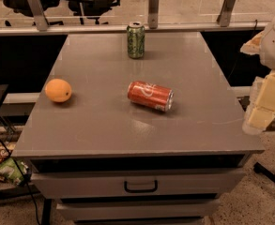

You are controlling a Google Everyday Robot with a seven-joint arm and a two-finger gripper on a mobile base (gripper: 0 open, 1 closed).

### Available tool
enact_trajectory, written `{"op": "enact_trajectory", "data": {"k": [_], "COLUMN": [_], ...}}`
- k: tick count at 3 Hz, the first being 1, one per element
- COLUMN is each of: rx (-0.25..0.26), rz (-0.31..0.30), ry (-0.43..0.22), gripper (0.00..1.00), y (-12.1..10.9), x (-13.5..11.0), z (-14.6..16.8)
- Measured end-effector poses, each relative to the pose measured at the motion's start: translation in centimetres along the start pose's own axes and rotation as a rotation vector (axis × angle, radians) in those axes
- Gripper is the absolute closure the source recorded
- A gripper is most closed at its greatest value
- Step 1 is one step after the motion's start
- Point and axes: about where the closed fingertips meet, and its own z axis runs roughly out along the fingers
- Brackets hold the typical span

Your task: Place coke can upright

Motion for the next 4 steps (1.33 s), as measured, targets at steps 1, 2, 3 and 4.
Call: {"op": "enact_trajectory", "data": {"k": [1,2,3,4], "rx": [0.0,-0.013,-0.049,-0.075], "rz": [-0.002,-0.044,-0.08,-0.077], "ry": [-0.001,-0.012,-0.033,-0.037], "gripper": [0.0,0.0,0.0,0.0], "y": [0.0,-0.6,-1.8,-2.5], "x": [-0.1,-2.9,-7.6,-10.0], "z": [0.0,1.1,4.1,6.5]}}
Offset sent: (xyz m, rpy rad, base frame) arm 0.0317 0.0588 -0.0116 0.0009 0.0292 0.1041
